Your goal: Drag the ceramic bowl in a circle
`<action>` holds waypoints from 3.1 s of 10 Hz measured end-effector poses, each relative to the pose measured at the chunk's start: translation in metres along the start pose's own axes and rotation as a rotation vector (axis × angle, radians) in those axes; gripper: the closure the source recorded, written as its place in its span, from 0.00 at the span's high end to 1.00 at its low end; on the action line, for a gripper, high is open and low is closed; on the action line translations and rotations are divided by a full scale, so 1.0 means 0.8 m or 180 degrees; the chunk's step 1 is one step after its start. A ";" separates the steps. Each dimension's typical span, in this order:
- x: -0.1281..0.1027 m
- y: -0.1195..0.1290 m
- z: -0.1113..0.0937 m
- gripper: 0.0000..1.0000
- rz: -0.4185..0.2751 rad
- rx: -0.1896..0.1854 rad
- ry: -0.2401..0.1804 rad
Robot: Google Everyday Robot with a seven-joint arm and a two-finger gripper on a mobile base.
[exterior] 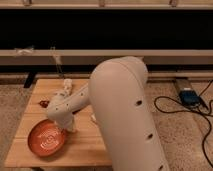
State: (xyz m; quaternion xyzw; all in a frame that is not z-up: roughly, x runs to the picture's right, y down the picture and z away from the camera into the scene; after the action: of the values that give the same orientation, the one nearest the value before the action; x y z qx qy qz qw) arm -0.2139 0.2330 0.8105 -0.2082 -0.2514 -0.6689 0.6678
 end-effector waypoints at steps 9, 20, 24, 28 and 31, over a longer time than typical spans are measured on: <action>-0.030 0.074 -0.047 0.00 0.0166 -0.0417 -0.0106; -0.087 -0.078 -0.082 0.00 -0.0667 -0.0297 -0.0203; -0.008 -0.066 -0.065 0.00 -0.0653 -0.0389 -0.0173; 0.066 0.008 -0.058 0.00 -0.0269 -0.0548 -0.0148; 0.058 0.073 -0.058 0.00 -0.0032 -0.0679 -0.0158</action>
State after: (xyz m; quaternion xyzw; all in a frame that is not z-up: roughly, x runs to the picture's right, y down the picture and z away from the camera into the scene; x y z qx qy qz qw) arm -0.1537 0.1689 0.8058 -0.2932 -0.1963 -0.6899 0.6321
